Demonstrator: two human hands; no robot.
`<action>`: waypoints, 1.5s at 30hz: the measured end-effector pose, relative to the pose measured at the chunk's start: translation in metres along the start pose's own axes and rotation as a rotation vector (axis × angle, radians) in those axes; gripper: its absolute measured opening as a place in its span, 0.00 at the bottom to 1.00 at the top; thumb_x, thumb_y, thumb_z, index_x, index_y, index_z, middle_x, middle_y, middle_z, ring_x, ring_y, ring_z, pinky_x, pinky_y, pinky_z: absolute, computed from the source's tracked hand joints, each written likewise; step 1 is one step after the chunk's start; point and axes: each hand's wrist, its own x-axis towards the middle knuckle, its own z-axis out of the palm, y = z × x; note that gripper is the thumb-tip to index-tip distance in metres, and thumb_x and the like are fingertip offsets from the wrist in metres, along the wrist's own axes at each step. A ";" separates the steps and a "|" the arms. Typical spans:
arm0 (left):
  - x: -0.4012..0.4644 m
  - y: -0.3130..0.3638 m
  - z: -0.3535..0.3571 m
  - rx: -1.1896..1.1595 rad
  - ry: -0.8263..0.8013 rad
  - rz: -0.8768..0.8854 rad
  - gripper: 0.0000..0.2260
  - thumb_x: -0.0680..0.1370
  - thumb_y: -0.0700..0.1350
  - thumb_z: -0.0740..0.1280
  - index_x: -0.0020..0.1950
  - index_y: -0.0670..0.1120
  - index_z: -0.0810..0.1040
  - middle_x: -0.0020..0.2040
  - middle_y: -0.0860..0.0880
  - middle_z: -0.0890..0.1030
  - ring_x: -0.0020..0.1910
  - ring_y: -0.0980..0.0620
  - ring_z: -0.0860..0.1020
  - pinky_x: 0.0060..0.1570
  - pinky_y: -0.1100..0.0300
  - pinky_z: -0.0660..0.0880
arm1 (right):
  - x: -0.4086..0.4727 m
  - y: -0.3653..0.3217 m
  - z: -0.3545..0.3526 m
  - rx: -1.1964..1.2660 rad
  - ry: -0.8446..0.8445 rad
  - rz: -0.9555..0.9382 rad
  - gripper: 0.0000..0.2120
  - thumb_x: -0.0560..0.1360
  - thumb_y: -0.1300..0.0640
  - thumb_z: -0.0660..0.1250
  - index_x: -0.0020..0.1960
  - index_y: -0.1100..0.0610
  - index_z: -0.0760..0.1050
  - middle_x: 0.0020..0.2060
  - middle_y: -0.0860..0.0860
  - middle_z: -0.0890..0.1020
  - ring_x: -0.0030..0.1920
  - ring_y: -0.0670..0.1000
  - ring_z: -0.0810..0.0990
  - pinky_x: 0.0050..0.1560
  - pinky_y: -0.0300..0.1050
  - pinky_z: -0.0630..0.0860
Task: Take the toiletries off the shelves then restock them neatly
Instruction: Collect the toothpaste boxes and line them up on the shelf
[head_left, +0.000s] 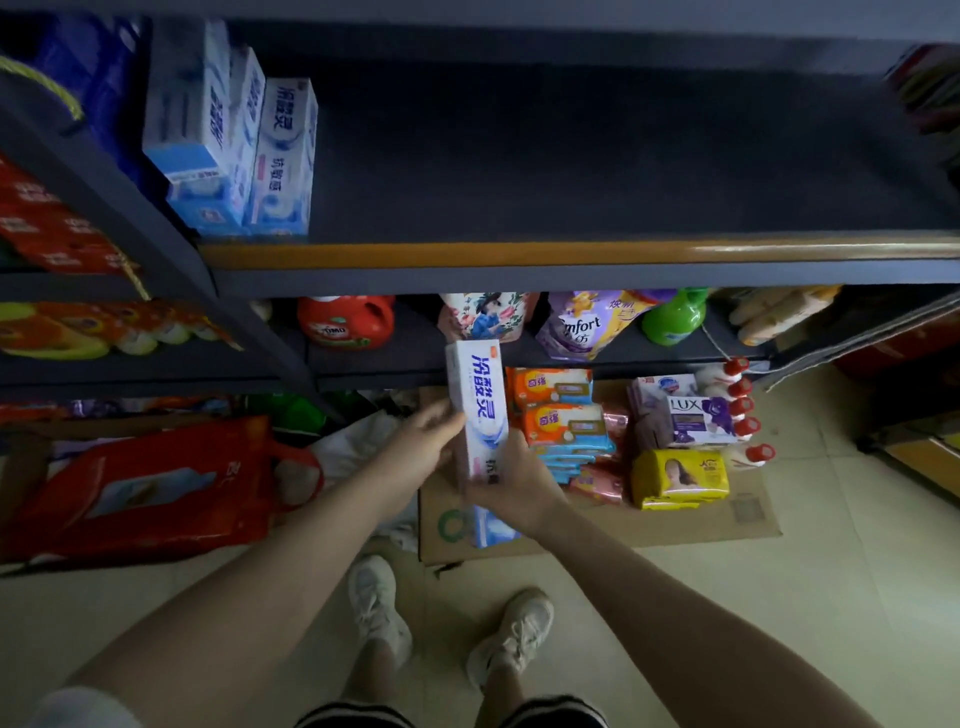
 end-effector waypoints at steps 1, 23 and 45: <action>0.007 -0.005 -0.004 0.065 0.005 0.017 0.14 0.80 0.42 0.60 0.66 0.49 0.69 0.67 0.48 0.72 0.61 0.55 0.70 0.62 0.61 0.66 | 0.012 0.006 0.005 -0.019 0.048 0.052 0.24 0.67 0.52 0.71 0.55 0.56 0.62 0.47 0.51 0.76 0.46 0.50 0.77 0.41 0.45 0.73; 0.019 0.011 -0.138 0.697 0.166 0.560 0.11 0.78 0.37 0.62 0.59 0.46 0.76 0.56 0.59 0.71 0.54 0.67 0.70 0.56 0.76 0.66 | 0.088 -0.019 0.034 -0.515 0.337 0.081 0.27 0.76 0.50 0.62 0.70 0.59 0.59 0.67 0.57 0.67 0.66 0.60 0.67 0.61 0.54 0.69; -0.032 0.100 -0.249 1.532 0.648 0.952 0.34 0.71 0.39 0.69 0.74 0.39 0.59 0.75 0.39 0.50 0.74 0.40 0.52 0.71 0.50 0.51 | 0.100 -0.275 0.064 -0.768 0.780 -0.857 0.15 0.73 0.50 0.62 0.51 0.61 0.75 0.49 0.59 0.78 0.48 0.64 0.79 0.42 0.56 0.78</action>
